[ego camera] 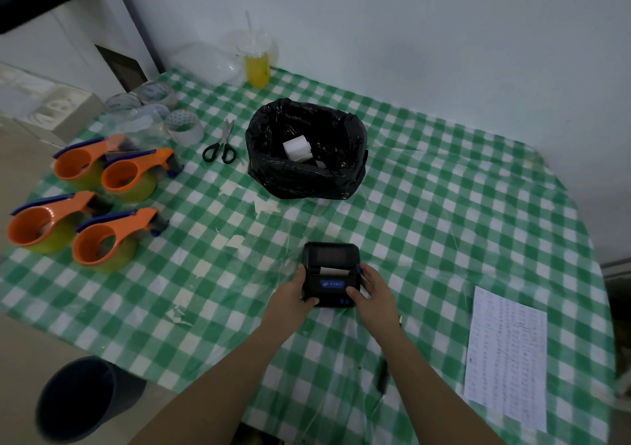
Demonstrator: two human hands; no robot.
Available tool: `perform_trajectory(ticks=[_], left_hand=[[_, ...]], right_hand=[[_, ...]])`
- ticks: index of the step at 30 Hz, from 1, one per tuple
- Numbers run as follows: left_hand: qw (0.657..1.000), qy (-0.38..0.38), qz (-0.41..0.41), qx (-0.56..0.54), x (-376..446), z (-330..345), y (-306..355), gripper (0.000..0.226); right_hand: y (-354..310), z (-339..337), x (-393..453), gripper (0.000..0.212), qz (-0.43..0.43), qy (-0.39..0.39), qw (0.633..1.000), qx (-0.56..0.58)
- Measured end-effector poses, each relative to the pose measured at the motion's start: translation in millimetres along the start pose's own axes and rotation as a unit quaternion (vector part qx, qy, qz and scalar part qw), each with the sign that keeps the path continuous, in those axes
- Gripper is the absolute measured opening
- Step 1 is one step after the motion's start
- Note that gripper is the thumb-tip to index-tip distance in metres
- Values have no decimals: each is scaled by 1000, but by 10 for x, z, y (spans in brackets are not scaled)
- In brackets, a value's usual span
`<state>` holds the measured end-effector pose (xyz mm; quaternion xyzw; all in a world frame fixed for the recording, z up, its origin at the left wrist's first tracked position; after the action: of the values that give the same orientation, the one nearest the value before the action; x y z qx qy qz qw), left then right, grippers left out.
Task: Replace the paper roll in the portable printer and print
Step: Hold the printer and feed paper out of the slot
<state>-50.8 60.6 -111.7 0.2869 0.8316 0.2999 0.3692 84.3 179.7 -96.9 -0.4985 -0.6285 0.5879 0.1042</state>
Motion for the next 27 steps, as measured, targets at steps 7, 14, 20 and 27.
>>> perform_trajectory(ticks=[7, 14, 20, 27], left_hand=[[1000, 1, 6, 2, -9, -11, 20, 77], [1000, 3, 3, -10, -11, -9, 2, 77], [1000, 3, -8, -24, 2, 4, -26, 78], [1000, 1, -9, -29, 3, 8, -31, 78]], right_hand=[[-9, 1, 2, 53, -4, 0, 1000, 4], [-9, 5, 1, 51, -8, -1, 1000, 9], [-8, 13, 5, 52, -8, -5, 1000, 13], [-1, 6, 6, 51, -7, -5, 1000, 11]])
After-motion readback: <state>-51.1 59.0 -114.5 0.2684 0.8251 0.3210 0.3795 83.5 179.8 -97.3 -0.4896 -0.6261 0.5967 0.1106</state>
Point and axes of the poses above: each hand's wrist, its own x-axis towards the middle knuckle, its own z-axis out of the palm, y = z × x, the point moved 10 cm from there along x, towards the middle knuckle, and after that the axes turned 1 degree about -z, right-handed, at the moved point
